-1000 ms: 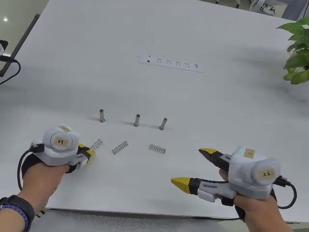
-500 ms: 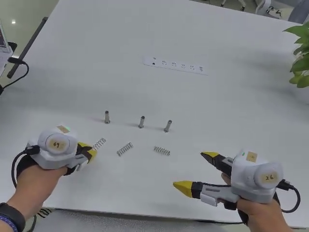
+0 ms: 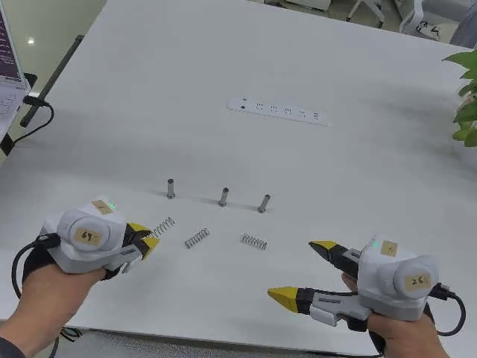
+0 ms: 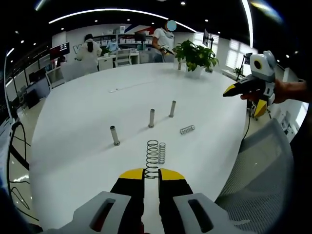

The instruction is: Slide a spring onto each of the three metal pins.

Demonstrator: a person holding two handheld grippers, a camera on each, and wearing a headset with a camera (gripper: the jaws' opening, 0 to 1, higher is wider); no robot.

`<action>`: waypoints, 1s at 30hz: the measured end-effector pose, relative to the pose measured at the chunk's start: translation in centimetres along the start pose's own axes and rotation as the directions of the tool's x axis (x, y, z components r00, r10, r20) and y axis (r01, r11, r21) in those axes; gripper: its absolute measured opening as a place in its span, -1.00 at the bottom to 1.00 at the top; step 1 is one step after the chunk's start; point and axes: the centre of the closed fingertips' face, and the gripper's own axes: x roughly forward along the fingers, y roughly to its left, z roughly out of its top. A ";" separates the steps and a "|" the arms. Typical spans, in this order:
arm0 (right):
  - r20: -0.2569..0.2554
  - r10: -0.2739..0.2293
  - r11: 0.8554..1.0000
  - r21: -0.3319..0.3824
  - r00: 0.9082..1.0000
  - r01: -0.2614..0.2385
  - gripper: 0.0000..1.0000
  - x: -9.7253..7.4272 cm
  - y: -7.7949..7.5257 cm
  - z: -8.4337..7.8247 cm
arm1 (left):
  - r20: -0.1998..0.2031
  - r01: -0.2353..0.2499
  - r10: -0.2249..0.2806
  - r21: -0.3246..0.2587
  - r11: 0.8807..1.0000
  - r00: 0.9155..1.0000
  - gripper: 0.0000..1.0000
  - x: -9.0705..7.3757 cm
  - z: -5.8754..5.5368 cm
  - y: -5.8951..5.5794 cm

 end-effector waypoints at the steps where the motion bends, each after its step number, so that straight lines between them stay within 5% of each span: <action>1: 0.001 0.002 1.000 0.000 1.000 -0.002 0.46 0.0 0.0 0.0 | 0.000 0.003 -0.003 0.005 1.000 1.000 -0.95 0.0 0.1 -0.1; 30: -0.003 0.073 0.996 -0.055 0.997 -0.073 0.33 1.2 0.9 0.9 | 0.035 0.094 -0.101 0.165 0.982 0.994 -0.95 -1.3 3.5 -4.8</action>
